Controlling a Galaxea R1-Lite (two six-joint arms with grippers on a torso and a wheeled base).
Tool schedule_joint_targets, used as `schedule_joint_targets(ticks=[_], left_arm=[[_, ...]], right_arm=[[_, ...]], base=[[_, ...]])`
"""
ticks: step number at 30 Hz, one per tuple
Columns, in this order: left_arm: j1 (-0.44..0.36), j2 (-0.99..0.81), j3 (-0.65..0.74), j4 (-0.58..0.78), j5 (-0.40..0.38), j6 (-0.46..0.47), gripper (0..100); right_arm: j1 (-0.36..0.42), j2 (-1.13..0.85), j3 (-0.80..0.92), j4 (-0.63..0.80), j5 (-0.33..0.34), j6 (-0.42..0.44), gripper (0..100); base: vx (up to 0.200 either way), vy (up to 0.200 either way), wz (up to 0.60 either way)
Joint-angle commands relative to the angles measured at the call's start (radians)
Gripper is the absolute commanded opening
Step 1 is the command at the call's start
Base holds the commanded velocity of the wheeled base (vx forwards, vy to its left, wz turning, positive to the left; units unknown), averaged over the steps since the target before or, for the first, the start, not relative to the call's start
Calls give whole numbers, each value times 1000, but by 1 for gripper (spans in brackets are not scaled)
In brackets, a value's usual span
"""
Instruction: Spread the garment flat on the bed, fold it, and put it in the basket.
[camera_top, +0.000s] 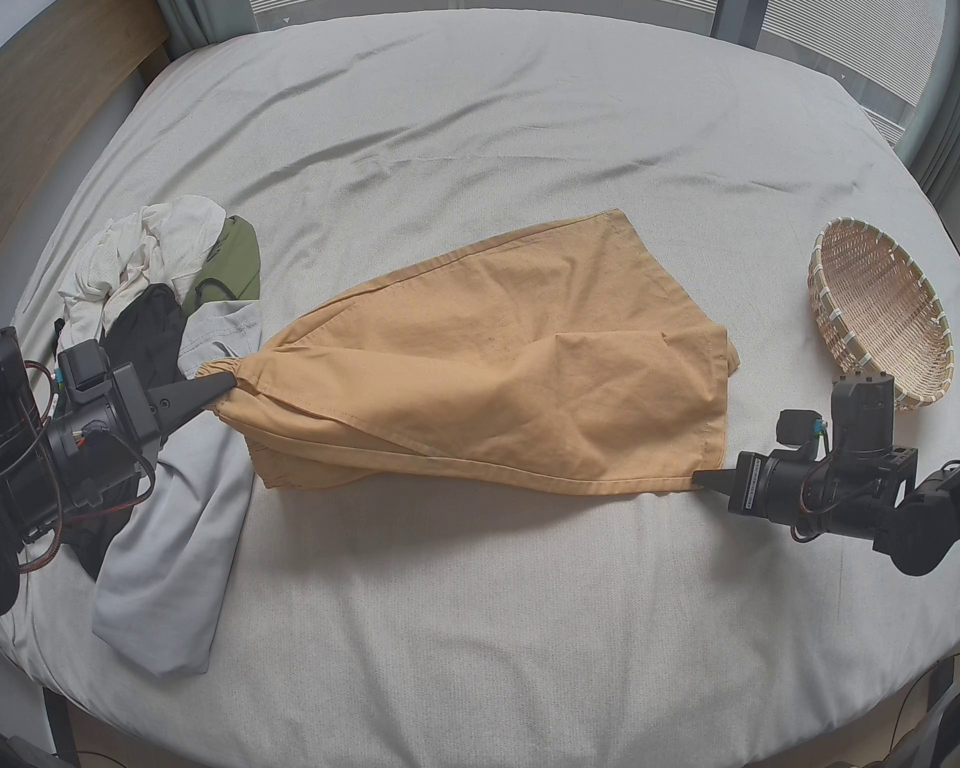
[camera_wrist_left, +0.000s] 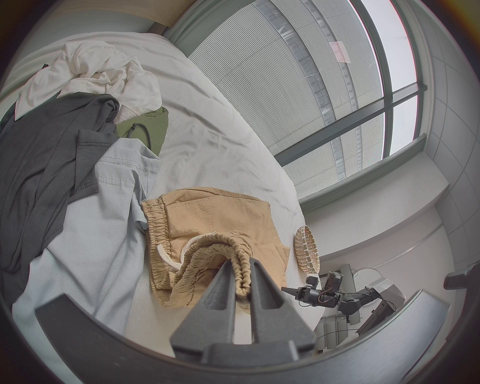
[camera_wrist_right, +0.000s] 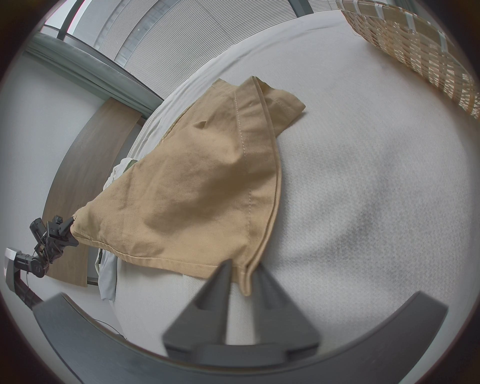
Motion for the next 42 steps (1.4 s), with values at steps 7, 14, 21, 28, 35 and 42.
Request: schedule_joint_targets(ticks=[7,14,21,28,35,42], left_arm=[[-3,2,-1,-1,11,-2,0],[5,11,-1,-1,12,-2,0],[5,13,-4,-1,11,-2,0],[6,22,-6,-1,12,-2,0],[8,26,-4,-1,14,-2,0],[17,53,-16,-1,57,-8,0]], right_arm=[[-19,-152,-68,1,2,-2,0],[-17,-165,-241,4,5,-1,0],[-16,-80,-384,4,5,-1,0],[-14,-9,-493,7,5,-1,0],[-14,62,-578,9,3,-1,0],[-13,143,-664,-4,6,2,0]], base=[[0,0,0],[0,0,0],[0,0,0],[0,0,0],[0,0,0],[0,0,0]])
